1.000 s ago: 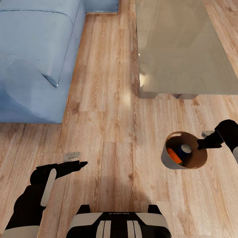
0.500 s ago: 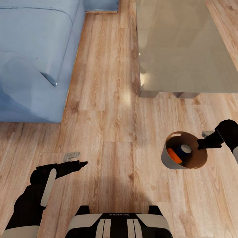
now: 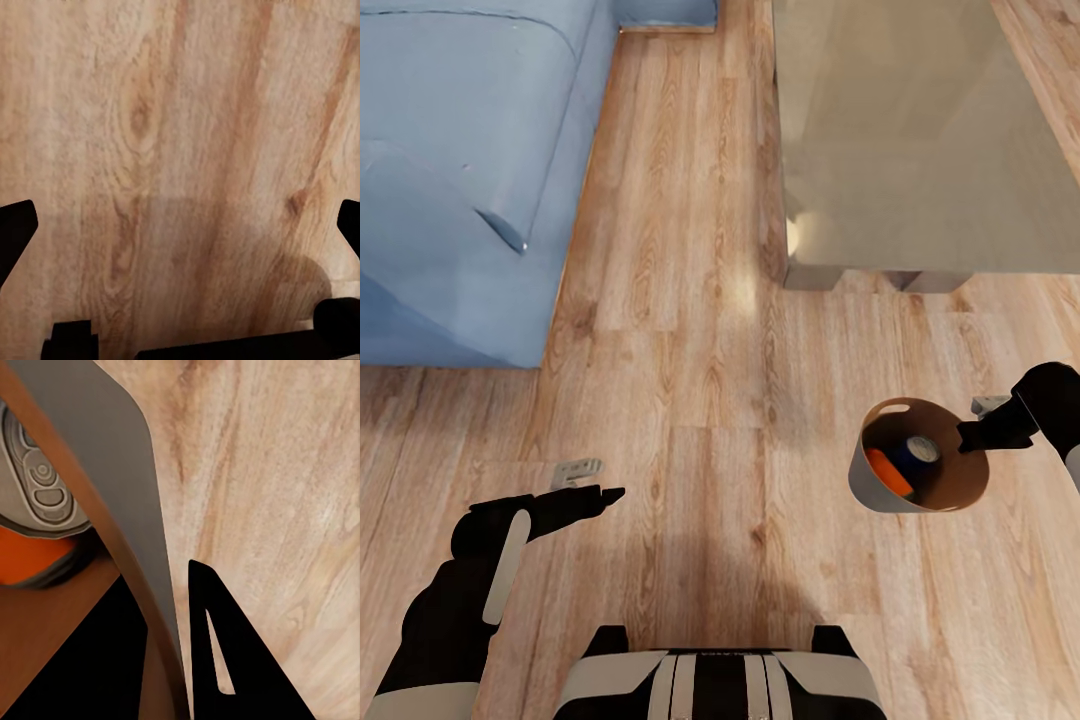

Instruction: Put the three can of soda from the living room inside the tash can in the kitchen.

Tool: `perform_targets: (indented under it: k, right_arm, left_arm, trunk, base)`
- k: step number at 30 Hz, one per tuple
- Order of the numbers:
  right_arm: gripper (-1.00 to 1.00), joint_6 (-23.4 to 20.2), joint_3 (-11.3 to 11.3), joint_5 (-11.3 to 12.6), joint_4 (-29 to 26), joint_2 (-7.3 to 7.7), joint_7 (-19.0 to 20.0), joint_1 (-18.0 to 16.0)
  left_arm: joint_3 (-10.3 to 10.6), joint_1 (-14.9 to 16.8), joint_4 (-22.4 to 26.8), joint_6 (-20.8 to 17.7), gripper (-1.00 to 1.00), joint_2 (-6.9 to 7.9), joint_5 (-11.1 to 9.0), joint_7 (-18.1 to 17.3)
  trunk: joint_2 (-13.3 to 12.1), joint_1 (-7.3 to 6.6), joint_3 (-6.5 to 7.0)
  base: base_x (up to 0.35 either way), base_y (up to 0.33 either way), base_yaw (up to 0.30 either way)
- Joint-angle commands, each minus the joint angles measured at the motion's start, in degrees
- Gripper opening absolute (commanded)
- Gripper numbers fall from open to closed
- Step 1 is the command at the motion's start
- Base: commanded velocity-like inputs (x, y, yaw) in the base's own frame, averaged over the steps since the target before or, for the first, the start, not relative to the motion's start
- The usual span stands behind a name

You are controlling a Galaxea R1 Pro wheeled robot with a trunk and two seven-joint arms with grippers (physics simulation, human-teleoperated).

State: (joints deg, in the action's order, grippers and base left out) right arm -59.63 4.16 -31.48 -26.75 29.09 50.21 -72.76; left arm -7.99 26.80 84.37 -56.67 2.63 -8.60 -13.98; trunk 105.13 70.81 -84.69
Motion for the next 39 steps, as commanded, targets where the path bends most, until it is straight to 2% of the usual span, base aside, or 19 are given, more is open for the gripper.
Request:
perform_targets:
  k: [1,5,13,19,29,39]
  right_arm:
    - [-1.0,-0.4,0.0,0.5,0.0,0.0,0.1,0.0]
    - [-1.0,-0.4,0.0,0.5,0.0,0.0,0.1,0.0]
    - [-1.0,-0.4,0.1,0.5,0.0,0.04,0.1,0.0]
    - [-1.0,-0.4,0.1,0.5,0.0,-0.03,0.1,0.0]
    - [-1.0,-0.4,0.1,0.5,0.0,-0.02,0.1,0.0]
    - [-1.0,-0.4,0.1,0.5,0.0,-0.01,0.1,0.0]
  left_arm:
    - [0.0,0.0,0.0,0.2,1.0,0.0,0.0,0.0]
    - [0.0,0.0,0.0,0.4,1.0,0.0,0.1,0.0]
    - [0.0,0.0,0.0,0.5,1.0,0.0,0.0,0.1]
    - [0.0,0.0,0.0,0.5,1.0,0.0,0.0,0.1]
    - [0.0,-0.1,0.0,0.5,1.0,0.0,0.0,0.1]
    - [0.0,0.0,-0.1,0.5,1.0,0.0,0.1,0.1]
  trunk:
    - [0.4,0.22,-0.18]
    - [2.0,1.1,-0.9]
    - [2.0,1.1,-0.9]
    - [4.4,2.42,-1.98]
    - [4.4,2.42,-1.98]
    - [8.0,4.39,-3.59]
  base:
    - [0.0,0.0,0.0]
    - [0.0,0.0,0.0]
    - [0.0,0.0,0.0]
    - [0.0,0.0,0.0]
    - [0.0,0.0,0.0]
    - [0.0,0.0,0.0]
